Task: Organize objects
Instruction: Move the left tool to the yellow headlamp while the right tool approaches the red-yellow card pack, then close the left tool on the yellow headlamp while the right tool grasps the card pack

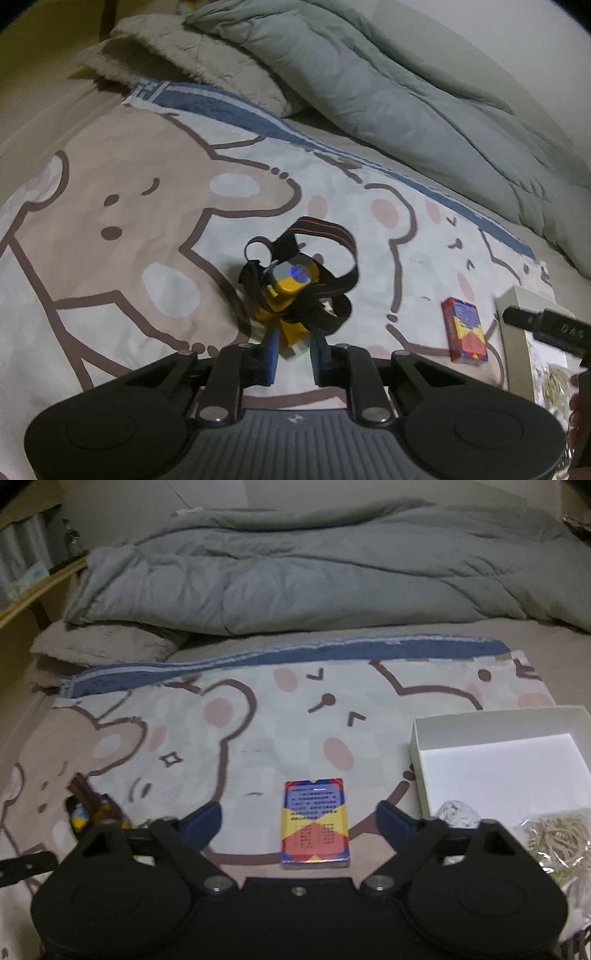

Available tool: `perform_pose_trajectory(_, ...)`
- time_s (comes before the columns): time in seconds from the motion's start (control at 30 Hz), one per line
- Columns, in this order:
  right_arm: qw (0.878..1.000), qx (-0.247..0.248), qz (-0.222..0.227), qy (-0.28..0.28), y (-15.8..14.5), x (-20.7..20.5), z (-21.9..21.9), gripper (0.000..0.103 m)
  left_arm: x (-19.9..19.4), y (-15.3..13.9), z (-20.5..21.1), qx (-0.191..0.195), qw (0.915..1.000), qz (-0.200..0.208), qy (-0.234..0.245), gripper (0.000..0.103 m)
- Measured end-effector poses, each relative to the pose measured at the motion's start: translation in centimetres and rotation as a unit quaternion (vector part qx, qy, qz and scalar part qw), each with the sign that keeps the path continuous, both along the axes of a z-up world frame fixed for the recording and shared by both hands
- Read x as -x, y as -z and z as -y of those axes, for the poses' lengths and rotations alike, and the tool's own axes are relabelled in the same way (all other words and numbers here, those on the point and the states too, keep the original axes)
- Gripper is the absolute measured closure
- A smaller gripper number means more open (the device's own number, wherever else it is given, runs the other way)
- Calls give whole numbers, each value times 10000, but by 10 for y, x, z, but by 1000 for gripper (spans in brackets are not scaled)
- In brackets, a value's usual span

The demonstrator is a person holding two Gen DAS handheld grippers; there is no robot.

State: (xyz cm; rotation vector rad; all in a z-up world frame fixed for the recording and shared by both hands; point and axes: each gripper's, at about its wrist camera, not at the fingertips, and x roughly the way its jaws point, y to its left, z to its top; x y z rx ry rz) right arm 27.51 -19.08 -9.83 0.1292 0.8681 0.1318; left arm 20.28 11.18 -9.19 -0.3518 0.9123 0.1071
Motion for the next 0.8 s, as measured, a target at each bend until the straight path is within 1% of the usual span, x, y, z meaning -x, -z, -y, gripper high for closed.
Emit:
perform_pose_trajectory(0.03,10000,-43,-65,32,6,-4,2,28,0,4,-3,77,9999,41,-68,84)
perform_pose_trajectory(0.07,9999,-109,-110,64,11,-7,4,33,-1,8,-8,169,9997,48,-173,84)
perform_pose_trajectory(0.13,9991,-284,-298,105,23,-11,9,36,-2,19,-19,392,9983,-26,-433,84)
perform_pose_trajectory(0.17,9986,-305,-416,101,28,-14,11,36,-1,25,-24,524,9970,-47,-575,84)
perform_pose_trajectory(0.23,9987,-263,-437,77,31,-16,13,36,-2,37,-33,779,9934,-69,-845,84)
perform_pose_trajectory(0.3,9988,-219,-430,50,33,-18,14,36,-5,48,-38,862,9910,-66,-1018,85)
perform_pose_trajectory(0.37,9986,-259,-440,106,36,-21,19,35,-10,54,-39,854,9907,-40,-1059,86)
perform_pose_trajectory(0.47,9977,-420,-490,217,39,-24,25,35,-13,66,-38,1163,9876,33,-1054,86)
perform_pose_trajectory(0.57,9973,-453,-558,129,43,-26,26,35,-15,76,-34,1404,9832,128,-1156,87)
perform_pose_trajectory(0.7,9966,-524,-621,96,47,-28,25,35,-15,87,-34,1977,9701,318,-1370,87)
perform_pose_trajectory(0.8,9961,-586,-652,77,48,-30,23,35,-17,89,-34,2445,9568,652,-1430,87)
